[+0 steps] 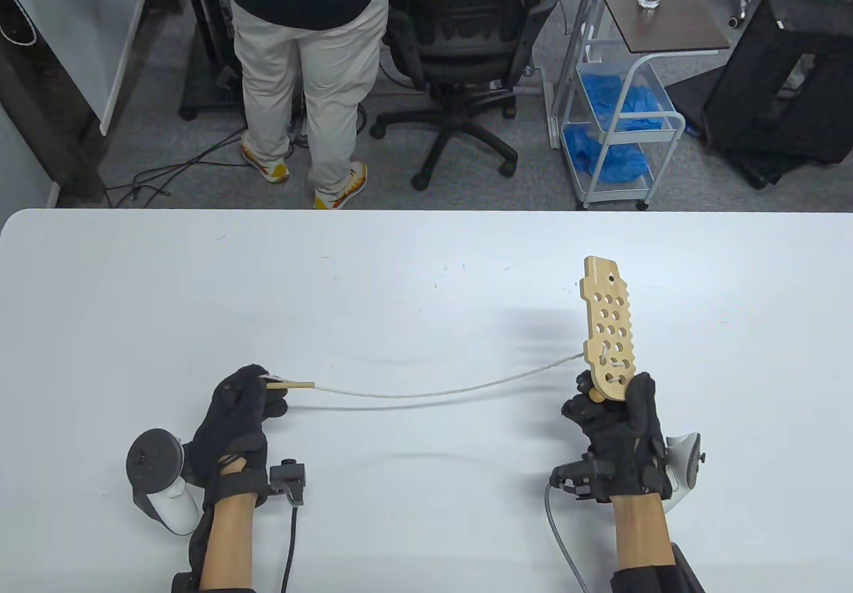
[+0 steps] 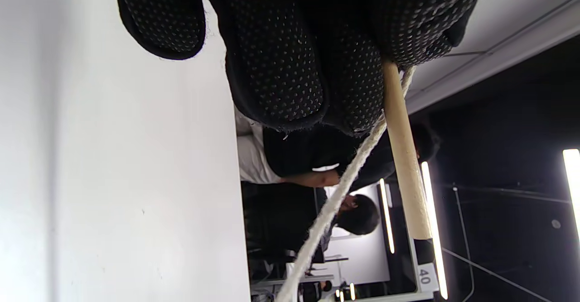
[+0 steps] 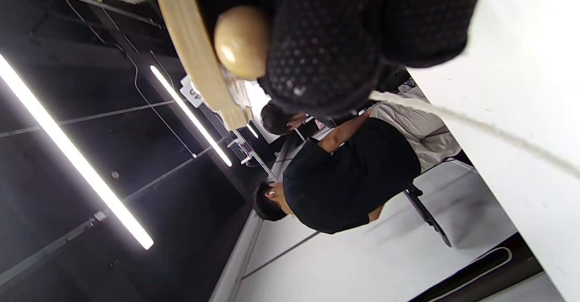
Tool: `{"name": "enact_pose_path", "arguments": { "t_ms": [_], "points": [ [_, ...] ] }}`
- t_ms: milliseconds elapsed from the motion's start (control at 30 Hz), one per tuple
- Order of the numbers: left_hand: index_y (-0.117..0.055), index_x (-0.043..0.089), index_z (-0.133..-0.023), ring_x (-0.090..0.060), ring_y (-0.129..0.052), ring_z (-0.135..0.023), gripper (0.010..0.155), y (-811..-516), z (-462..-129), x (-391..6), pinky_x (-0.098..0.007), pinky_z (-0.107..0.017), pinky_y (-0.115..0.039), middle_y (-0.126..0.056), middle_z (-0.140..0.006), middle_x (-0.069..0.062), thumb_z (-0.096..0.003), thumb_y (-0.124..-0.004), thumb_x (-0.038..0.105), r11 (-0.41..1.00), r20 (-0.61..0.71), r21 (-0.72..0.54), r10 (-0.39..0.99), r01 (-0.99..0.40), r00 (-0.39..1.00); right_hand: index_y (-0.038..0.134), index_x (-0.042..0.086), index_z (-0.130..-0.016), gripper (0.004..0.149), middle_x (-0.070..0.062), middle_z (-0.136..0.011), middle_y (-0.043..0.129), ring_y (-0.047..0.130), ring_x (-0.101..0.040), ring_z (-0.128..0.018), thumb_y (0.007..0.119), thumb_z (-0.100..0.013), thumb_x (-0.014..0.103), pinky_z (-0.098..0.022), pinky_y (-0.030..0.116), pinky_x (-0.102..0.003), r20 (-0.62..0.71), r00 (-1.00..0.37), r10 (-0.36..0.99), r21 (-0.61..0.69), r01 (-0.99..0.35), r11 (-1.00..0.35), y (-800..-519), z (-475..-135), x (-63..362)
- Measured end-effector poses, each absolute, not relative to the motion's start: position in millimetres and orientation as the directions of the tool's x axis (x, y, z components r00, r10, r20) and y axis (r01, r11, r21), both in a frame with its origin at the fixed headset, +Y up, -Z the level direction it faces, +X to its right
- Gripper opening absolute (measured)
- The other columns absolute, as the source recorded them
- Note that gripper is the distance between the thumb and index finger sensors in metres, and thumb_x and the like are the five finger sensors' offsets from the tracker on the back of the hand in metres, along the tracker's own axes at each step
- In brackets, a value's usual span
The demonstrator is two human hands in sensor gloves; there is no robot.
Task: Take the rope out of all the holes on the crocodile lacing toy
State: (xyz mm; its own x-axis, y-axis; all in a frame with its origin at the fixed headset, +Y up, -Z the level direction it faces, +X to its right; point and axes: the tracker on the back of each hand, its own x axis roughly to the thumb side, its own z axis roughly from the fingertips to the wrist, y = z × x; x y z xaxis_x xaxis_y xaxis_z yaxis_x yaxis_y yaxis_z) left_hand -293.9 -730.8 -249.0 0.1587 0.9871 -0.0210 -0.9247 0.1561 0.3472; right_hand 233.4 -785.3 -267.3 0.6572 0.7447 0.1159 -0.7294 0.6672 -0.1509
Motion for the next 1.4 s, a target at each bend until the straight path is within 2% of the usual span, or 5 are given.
{"name": "enact_pose_path", "arguments": {
  "t_ms": [100,500,867,1167,1400],
  "points": [
    [-0.086,0.034,-0.086,-0.008,-0.104,-0.048,0.041,-728.8,-249.8,-287.9,-0.051,-0.062,-0.08,-0.107,-0.06,0.01,-0.0476,-0.082,0.047,0.188,-0.014,0.328,0.981,-0.926,0.195,0.076,0.004,-0.078,0.052,-0.021,-0.073,0.089,0.098,-0.028,-0.041,0.066,-0.052,0.048,-0.041,0.08,-0.055,0.105,0.616,0.781,-0.119,-0.772,0.625,-782.4,-269.4,225.8],
    [-0.084,0.034,-0.088,-0.011,-0.103,-0.053,0.041,-725.9,-252.8,-256.0,-0.053,-0.063,-0.078,-0.106,-0.065,0.007,-0.0482,-0.08,0.044,0.272,0.012,0.225,0.96,-0.936,0.281,0.08,0.002,-0.075,0.052,-0.023,-0.069,0.091,0.099,-0.029,-0.037,0.07,-0.05,0.047,-0.038,0.081,-0.056,0.058,0.423,0.904,-0.034,-0.904,0.426,-775.7,-266.6,186.1],
    [-0.083,0.034,-0.09,-0.015,-0.102,-0.059,0.042,-731.2,-256.5,-226.7,-0.056,-0.063,-0.076,-0.105,-0.071,0.004,-0.0487,-0.079,0.037,0.356,0.029,0.081,0.933,-0.931,0.359,0.081,0.003,-0.075,0.051,-0.024,-0.071,0.091,0.099,-0.032,-0.038,0.072,-0.049,0.045,-0.038,0.08,-0.058,0.05,0.307,0.95,0.147,-0.944,0.297,-770.9,-252.6,130.5],
    [-0.08,0.035,-0.093,-0.015,-0.1,-0.066,0.043,-732.9,-256.8,-201.4,-0.057,-0.065,-0.074,-0.102,-0.079,0.005,-0.0507,-0.076,0.034,0.253,0.071,-0.106,0.967,-0.962,0.246,0.081,0.003,-0.076,0.05,-0.023,-0.073,0.091,0.099,-0.033,-0.04,0.072,-0.049,0.045,-0.04,0.08,-0.058,0.019,0.379,0.925,0.263,-0.895,0.361,-769.3,-242.8,101.5],
    [-0.076,0.036,-0.095,-0.015,-0.097,-0.07,0.043,-742.2,-256.3,-190.7,-0.057,-0.066,-0.073,-0.098,-0.084,0.005,-0.0523,-0.073,0.032,0.057,0.009,-0.207,0.998,-0.977,0.056,0.081,0.004,-0.077,0.05,-0.023,-0.074,0.091,0.099,-0.033,-0.041,0.072,-0.049,0.045,-0.04,0.079,-0.058,0.017,0.372,0.928,0.332,-0.878,0.346,-769.0,-241.2,93.5]
  ]
}}
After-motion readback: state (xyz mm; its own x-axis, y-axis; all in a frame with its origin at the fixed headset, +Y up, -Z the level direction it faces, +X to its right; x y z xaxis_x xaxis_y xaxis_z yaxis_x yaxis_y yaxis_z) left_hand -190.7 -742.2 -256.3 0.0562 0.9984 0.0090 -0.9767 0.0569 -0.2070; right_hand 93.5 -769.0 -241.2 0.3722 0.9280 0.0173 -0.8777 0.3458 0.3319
